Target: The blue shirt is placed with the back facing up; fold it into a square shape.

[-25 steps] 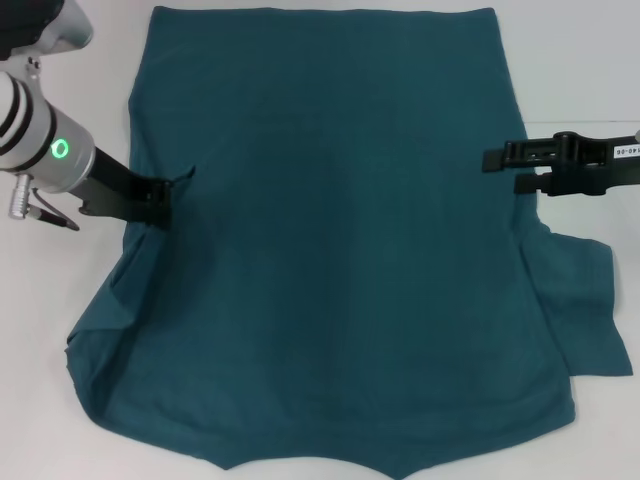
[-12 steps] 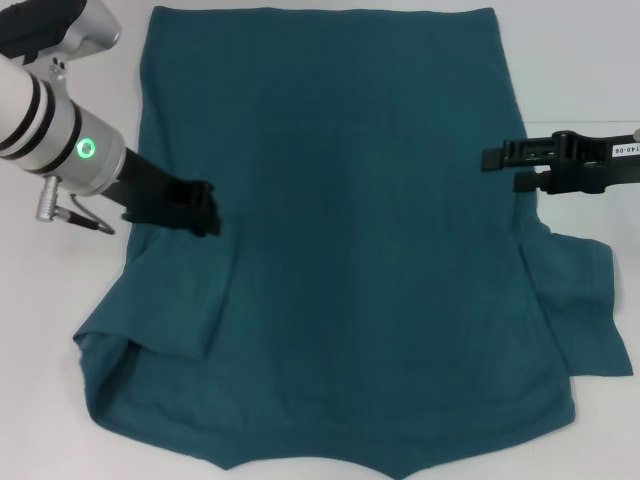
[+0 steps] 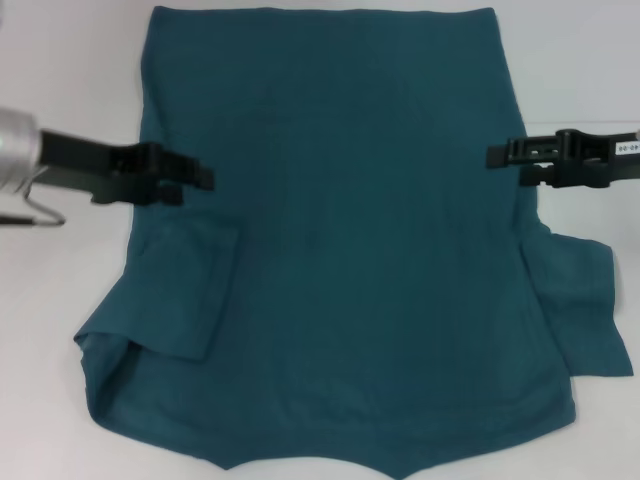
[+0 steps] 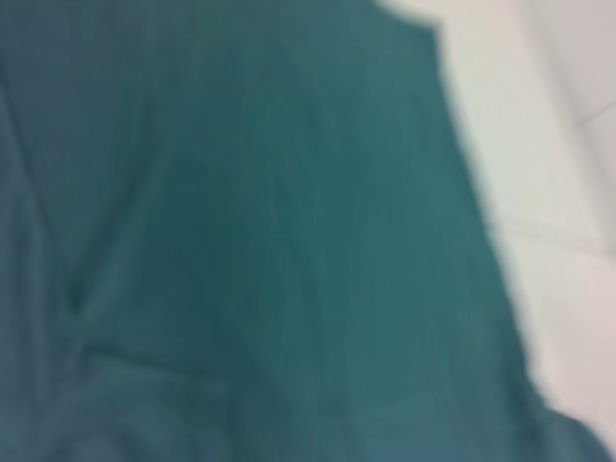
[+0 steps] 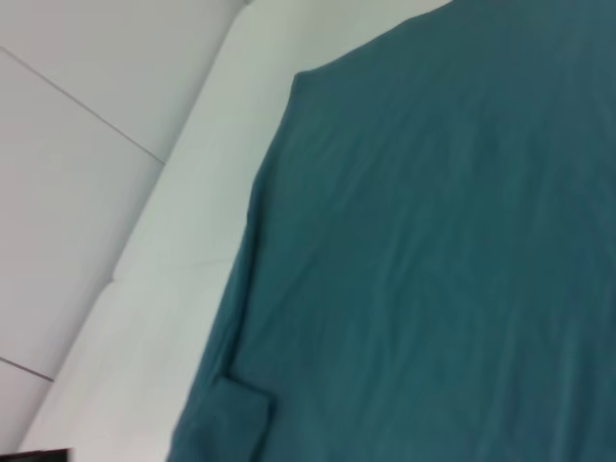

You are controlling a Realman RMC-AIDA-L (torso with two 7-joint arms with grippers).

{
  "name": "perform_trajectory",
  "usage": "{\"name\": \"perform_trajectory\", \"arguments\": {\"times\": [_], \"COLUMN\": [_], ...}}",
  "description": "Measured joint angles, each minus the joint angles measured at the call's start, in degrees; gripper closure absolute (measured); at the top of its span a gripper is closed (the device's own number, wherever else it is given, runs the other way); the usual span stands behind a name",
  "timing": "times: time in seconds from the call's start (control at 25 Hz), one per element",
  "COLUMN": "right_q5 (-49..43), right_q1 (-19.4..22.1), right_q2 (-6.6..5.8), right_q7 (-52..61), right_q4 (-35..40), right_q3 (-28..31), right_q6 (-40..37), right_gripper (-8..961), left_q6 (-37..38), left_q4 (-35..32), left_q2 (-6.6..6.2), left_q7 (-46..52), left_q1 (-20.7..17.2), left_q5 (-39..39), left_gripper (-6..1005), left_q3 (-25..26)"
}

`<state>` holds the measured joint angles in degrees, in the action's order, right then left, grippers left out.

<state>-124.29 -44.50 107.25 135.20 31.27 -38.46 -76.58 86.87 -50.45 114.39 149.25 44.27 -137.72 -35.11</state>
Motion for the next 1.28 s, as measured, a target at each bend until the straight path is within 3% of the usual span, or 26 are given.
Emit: {"name": "perform_trajectory", "arguments": {"times": [0.12,0.2,0.4,0.56,0.64,0.72,1.0,1.28], "right_q5": [-0.6,-0.7,-2.6,-6.6,-7.8,-10.2,-12.2,-12.4], "right_q1": [0.9,1.7,2.9,3.4,4.5,6.2,8.2,9.6], "right_q2": [-0.33,-0.64,-3.04,-4.8,-5.1,-5.43,-5.7,-2.88], "right_q7": [0.0,0.0,0.8,2.9,4.1,6.6,8.9,7.8], "right_q4": [1.6,3.1,4.3,5.1,7.0,10.0,10.6,8.2], "right_q3": [-0.2,-0.4,-0.6,-0.1,0.0,0.0,0.1,0.6], "right_q6": [-0.7,-1.6,-5.9,-10.2,-11.7,-12.8,-12.7,-6.8], "right_gripper": [101,101,99,99,100,100,100,101], "left_q6": [5.4,9.1,17.1,15.5,12.6,11.3,10.1,7.7], "left_q4": [2.9,3.6,4.4,4.2,4.2,4.5,4.5,4.6], "left_q2": [-1.85,-2.09,0.47,4.1,5.1,5.15,5.18,5.25], "left_q7": [-6.7,-11.3,-28.6,-39.1,-40.0,-39.8,-39.4,-38.1], "left_q1": [-3.3,-5.4,-10.6,-14.0,-14.8,-14.8,-14.5,-14.4], "left_q5": [5.2,6.4,6.8,6.8,7.3,7.5,9.5,11.1], "left_gripper": [542,504,410,398,399,399,401,400], "left_q3": [2.3,3.3,4.3,4.3,4.7,4.8,4.9,5.0]}}
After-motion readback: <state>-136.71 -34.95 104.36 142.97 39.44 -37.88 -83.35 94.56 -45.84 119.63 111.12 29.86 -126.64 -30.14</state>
